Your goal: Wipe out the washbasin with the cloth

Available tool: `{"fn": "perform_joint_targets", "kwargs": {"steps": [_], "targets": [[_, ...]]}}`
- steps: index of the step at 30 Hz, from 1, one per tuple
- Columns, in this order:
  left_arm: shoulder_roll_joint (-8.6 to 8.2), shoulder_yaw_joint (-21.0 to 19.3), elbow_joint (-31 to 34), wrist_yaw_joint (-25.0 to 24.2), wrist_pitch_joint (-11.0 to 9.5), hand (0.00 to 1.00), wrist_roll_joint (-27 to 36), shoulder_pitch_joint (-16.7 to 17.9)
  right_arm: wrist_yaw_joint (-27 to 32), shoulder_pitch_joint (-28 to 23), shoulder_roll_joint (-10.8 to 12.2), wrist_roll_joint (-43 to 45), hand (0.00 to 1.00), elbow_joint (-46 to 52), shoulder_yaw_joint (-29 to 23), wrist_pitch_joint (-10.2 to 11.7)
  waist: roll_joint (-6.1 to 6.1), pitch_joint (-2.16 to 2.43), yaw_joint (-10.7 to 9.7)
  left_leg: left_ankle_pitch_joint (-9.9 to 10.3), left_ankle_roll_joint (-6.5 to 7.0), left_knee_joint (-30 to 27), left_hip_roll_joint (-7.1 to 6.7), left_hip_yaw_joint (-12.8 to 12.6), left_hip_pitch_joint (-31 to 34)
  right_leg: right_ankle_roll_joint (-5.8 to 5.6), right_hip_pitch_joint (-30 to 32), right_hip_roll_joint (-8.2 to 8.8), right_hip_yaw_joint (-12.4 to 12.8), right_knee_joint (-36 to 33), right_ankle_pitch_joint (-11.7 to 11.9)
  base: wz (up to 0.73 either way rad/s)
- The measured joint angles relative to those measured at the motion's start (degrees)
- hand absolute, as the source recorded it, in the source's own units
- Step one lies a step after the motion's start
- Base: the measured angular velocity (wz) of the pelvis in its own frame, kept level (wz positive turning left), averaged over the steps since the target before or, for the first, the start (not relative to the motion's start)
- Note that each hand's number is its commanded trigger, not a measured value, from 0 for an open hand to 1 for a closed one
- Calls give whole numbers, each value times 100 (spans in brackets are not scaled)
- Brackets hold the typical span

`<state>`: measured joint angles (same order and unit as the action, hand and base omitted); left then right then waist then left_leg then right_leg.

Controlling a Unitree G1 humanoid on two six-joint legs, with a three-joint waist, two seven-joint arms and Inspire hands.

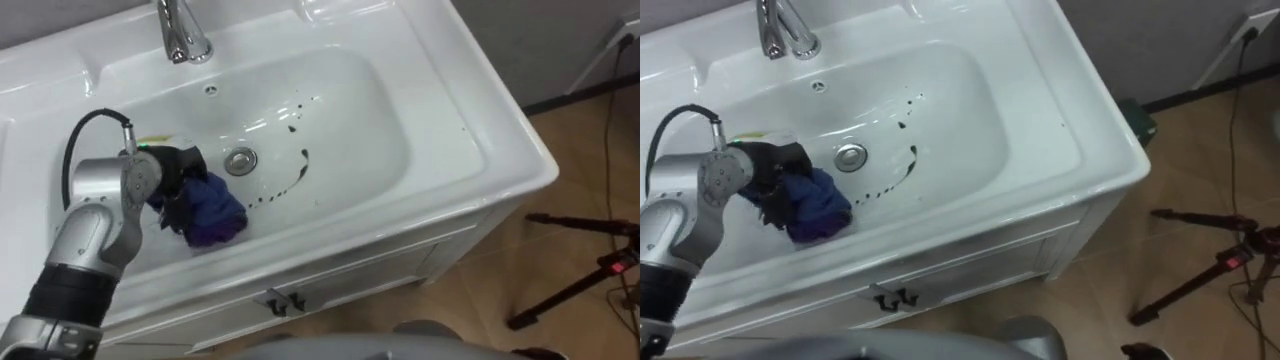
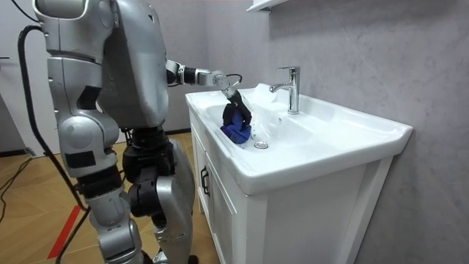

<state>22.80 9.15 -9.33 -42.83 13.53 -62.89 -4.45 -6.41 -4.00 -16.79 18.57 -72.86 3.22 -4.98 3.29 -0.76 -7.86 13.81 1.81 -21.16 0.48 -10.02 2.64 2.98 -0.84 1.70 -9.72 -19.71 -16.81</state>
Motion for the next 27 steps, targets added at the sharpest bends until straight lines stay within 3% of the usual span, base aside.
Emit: {"fn": "perform_joint_targets", "kwargs": {"steps": [6,17,27], "targets": [[-263,24,-298,363,273,100,-280,107,64,5,142,0,0,194,5,-146,-69,22,-17,-5,8,153,2,-109,-164,-4,-42,0,84,-40,-23,-5],[-348,64,-738,858,488,100,-308,148,149,0,154,252,0,140,-24,-355,-100,9,-196,-6,7,189,-22,-157,-316,-14,-123,29,146,-108,-78,-3],[-451,63,-847,1377,472,100,-221,77,209,10,164,197,0,184,-57,-366,-175,4,-222,-6,7,195,-15,-173,-265,-31,-112,14,152,4,-56,0]]}}
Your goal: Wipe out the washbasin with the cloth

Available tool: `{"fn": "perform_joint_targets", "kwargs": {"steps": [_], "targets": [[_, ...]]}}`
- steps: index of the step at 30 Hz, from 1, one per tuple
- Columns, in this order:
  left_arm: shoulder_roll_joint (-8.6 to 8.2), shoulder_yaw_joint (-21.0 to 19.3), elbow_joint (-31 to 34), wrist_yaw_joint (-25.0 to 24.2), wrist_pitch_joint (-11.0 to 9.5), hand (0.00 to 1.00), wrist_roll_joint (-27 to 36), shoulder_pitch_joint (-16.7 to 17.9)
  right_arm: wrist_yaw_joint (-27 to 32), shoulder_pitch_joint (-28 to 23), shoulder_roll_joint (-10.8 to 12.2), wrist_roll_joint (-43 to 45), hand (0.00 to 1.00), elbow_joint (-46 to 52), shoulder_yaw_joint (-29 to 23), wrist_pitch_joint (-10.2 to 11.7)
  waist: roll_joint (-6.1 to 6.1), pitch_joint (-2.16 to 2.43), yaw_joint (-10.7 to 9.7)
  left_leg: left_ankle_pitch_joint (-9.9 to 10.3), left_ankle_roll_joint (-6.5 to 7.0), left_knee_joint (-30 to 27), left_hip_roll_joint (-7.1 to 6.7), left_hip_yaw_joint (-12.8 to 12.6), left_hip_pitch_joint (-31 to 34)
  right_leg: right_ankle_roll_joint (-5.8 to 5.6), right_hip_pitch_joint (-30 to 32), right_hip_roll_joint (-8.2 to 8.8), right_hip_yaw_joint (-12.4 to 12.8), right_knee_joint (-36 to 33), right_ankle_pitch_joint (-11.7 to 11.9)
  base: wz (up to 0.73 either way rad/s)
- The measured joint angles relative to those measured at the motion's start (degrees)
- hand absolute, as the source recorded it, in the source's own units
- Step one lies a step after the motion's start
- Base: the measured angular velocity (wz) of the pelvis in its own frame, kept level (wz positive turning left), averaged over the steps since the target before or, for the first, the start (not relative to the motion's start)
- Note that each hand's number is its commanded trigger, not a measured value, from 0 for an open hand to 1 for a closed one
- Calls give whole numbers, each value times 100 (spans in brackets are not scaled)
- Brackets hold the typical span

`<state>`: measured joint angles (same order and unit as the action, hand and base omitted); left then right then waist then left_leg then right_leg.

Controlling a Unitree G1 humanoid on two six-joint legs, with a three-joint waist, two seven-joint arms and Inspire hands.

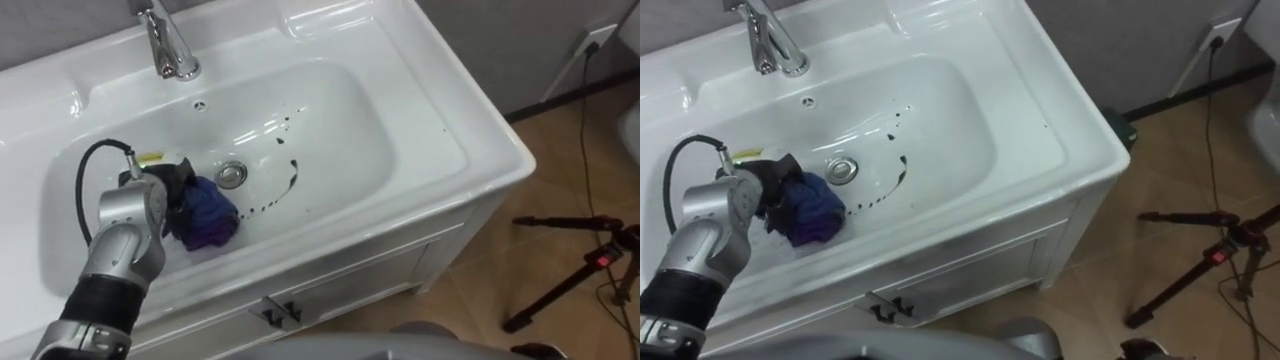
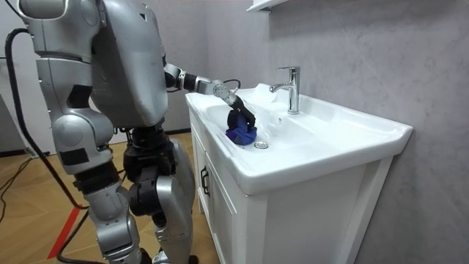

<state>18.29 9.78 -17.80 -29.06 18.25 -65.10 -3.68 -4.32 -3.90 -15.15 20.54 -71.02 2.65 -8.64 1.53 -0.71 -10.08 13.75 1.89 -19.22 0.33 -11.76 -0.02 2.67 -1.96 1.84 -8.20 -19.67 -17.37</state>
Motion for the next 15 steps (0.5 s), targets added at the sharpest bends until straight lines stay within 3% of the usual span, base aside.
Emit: {"fn": "perform_joint_targets", "kwargs": {"steps": [6,13,15], "targets": [[-39,35,-42,320,-51,100,313,-145,4,78,15,-27,0,51,120,60,-14,0,2,-1,2,58,-7,-81,79,-4,119,15,1,-17,0,-1],[-281,53,-86,627,-128,100,716,-376,124,84,87,-26,0,206,174,109,-136,9,-65,-7,11,105,-13,-104,153,-5,179,26,-61,0,2,4],[-395,58,-57,673,-129,100,716,-401,230,83,149,-28,0,225,178,117,-182,19,-66,-7,11,93,11,-236,152,-7,180,28,-47,3,4,0]]}}
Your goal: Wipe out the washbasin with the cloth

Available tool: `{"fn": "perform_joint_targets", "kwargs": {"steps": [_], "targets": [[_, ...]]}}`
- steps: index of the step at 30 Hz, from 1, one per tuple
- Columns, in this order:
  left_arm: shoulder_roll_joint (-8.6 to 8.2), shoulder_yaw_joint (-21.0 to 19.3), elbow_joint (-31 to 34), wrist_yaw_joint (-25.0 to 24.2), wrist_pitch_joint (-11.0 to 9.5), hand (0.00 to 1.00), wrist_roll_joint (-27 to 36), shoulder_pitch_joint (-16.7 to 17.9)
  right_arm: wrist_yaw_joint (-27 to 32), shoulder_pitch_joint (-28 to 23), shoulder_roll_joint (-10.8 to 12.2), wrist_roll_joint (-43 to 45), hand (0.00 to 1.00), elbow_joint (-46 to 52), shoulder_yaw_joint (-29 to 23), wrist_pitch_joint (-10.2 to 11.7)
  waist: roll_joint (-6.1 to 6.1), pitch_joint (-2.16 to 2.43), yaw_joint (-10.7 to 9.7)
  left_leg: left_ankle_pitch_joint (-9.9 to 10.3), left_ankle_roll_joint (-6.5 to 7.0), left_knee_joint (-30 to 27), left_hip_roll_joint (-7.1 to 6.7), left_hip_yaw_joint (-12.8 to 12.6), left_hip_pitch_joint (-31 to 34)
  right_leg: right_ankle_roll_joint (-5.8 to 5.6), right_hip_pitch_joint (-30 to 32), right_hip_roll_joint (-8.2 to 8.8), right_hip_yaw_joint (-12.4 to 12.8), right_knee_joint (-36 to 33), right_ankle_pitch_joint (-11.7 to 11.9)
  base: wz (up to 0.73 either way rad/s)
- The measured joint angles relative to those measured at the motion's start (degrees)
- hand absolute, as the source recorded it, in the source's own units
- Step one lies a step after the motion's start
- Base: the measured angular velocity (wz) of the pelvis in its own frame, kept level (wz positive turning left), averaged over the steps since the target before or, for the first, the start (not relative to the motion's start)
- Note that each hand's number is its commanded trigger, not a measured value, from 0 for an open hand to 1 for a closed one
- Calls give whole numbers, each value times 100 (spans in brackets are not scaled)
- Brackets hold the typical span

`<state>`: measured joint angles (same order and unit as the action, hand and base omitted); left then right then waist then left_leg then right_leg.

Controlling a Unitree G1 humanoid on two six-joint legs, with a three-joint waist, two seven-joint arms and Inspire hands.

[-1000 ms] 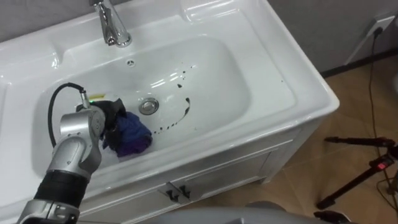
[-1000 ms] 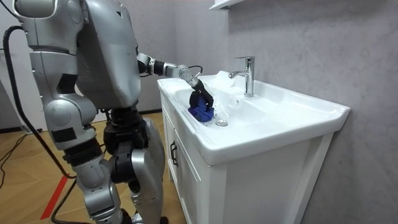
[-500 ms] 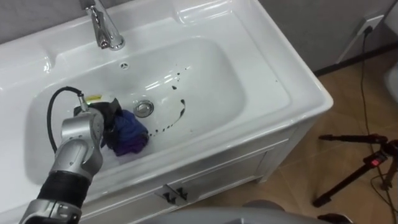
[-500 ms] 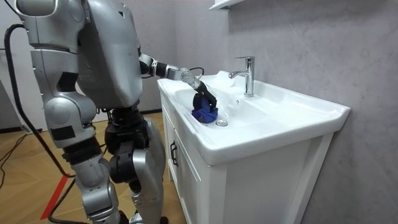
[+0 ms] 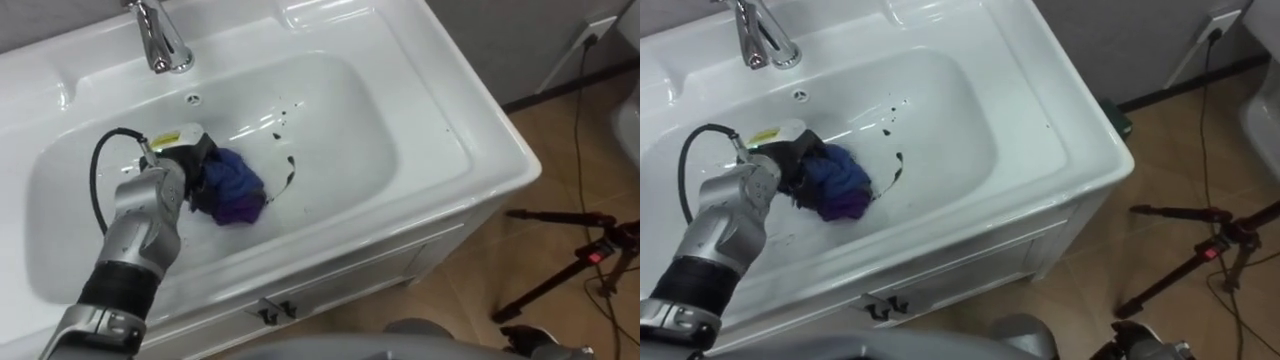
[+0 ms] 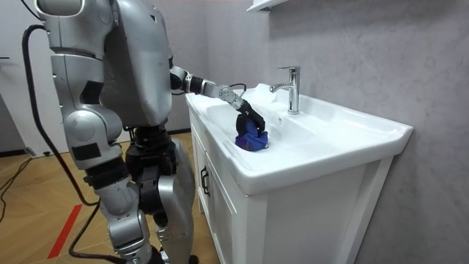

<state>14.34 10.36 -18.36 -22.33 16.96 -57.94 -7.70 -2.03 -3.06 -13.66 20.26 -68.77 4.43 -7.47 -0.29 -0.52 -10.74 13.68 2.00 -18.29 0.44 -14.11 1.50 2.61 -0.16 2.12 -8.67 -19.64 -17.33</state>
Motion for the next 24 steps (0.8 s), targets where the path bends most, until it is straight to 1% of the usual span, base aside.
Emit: {"fn": "perform_joint_targets", "kwargs": {"steps": [2,3,4,6,9,13,17,19,24], "targets": [[-181,49,-39,156,-95,100,48,-65,69,2,44,-5,0,-2,77,45,-24,-6,-1,0,0,0,15,-162,0,-11,0,18,-2,3,6,0],[-223,119,-68,226,-143,100,182,-91,75,2,55,-2,0,-2,110,44,-24,-6,-1,0,0,0,12,-176,-3,-19,0,28,-2,1,10,0],[-226,149,-72,254,-171,100,241,-100,83,3,67,-3,0,-2,110,43,-24,-6,-1,0,1,0,11,-186,-5,-23,0,31,0,2,12,-3],[-234,167,-140,369,-235,100,468,-107,158,-2,128,-1,0,-7,109,39,-29,-9,-8,0,1,-1,21,-300,-14,-31,5,36,28,-2,15,-5],[-234,167,-217,466,-249,100,623,-113,192,-5,176,0,0,-37,109,33,-29,-9,-8,-1,3,-3,23,-320,-14,-36,10,39,33,-3,15,0],[-234,167,-316,633,-332,100,859,-125,206,-20,201,1,0,-54,108,37,-25,-11,-10,-12,23,2,22,-327,-6,-42,9,43,29,-2,17,2],[-234,284,-318,790,-363,100,894,-138,244,-9,205,1,0,-55,108,44,13,-21,-65,-14,28,-23,36,-382,69,-55,46,65,-47,-14,9,10],[-233,328,-305,814,-364,100,903,-164,265,23,220,-1,0,-61,109,44,17,-22,-68,-35,65,-18,31,-394,98,-57,93,84,-73,-64,9,6],[-234,425,-309,815,-364,100,906,-204,271,78,224,-5,0,-65,113,45,15,-25,-84,-41,75,-20,21,-438,91,-67,113,109,-72,-116,-16,0]]}}
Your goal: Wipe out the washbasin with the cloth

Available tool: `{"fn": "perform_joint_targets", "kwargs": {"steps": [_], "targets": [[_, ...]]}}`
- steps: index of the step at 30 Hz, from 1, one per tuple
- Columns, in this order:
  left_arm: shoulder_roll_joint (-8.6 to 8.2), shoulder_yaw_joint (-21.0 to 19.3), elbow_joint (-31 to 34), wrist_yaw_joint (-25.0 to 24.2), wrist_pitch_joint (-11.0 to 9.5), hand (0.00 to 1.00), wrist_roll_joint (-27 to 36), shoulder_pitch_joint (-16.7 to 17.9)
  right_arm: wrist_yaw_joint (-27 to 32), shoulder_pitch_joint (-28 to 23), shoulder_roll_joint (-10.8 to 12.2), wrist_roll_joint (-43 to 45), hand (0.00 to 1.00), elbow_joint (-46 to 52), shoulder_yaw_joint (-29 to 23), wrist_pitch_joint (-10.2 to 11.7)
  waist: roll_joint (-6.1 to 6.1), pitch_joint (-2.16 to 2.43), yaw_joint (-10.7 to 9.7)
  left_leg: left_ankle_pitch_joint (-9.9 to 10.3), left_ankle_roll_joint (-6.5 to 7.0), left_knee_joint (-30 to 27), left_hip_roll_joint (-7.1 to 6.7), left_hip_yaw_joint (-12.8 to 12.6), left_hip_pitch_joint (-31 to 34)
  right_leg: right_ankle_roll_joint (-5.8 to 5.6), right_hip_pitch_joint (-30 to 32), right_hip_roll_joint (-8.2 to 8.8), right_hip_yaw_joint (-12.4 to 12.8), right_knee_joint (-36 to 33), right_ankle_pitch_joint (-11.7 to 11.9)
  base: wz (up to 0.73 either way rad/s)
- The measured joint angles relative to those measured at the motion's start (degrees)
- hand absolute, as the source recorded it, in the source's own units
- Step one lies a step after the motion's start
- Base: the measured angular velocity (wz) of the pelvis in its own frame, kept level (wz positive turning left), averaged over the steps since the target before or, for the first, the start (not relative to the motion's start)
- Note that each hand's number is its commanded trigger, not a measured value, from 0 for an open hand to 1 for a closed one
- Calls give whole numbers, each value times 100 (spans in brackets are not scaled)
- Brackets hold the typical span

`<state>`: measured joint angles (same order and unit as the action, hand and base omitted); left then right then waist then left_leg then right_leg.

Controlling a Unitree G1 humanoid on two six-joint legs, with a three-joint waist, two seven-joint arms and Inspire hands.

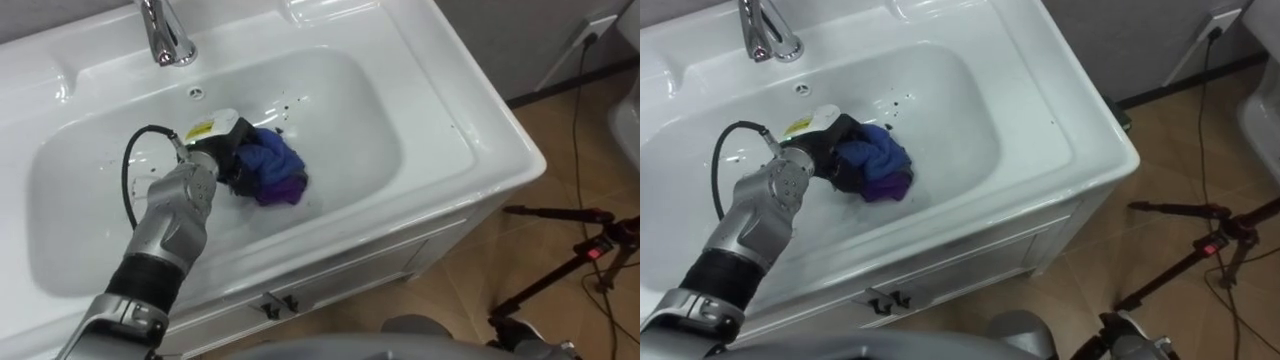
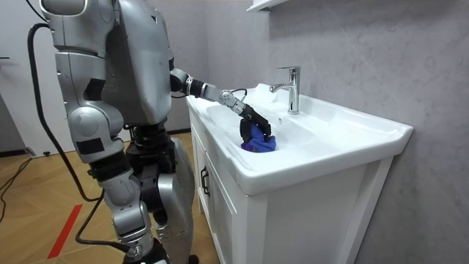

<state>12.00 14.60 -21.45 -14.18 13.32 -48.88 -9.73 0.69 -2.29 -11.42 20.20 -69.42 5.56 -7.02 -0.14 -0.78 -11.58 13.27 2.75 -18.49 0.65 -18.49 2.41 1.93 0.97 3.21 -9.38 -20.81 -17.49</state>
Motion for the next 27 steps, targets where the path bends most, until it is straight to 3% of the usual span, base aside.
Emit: {"fn": "perform_joint_targets", "kwargs": {"steps": [6,11,16,27], "targets": [[-17,11,-3,113,-18,100,-5,20,33,-40,1,-13,0,67,-6,3,14,-9,-36,3,6,23,-7,-57,-2,-19,16,13,27,3,-11,0],[-22,82,-2,506,-200,100,-1,127,93,-114,7,-15,0,67,-4,20,32,-12,-44,11,48,111,-7,-110,-10,-22,35,12,2,3,-9,4],[-35,229,-67,870,-236,100,134,128,91,-185,2,-222,0,57,1,-3,32,-13,-50,11,47,107,-7,-128,-2,-23,34,15,2,6,-10,1],[-145,246,-344,1245,-242,100,209,-84,-99,-311,9,-399,0,81,5,-31,-104,-28,-61,25,69,60,-6,-213,4,-45,127,17,145,-122,-39,-4]]}}
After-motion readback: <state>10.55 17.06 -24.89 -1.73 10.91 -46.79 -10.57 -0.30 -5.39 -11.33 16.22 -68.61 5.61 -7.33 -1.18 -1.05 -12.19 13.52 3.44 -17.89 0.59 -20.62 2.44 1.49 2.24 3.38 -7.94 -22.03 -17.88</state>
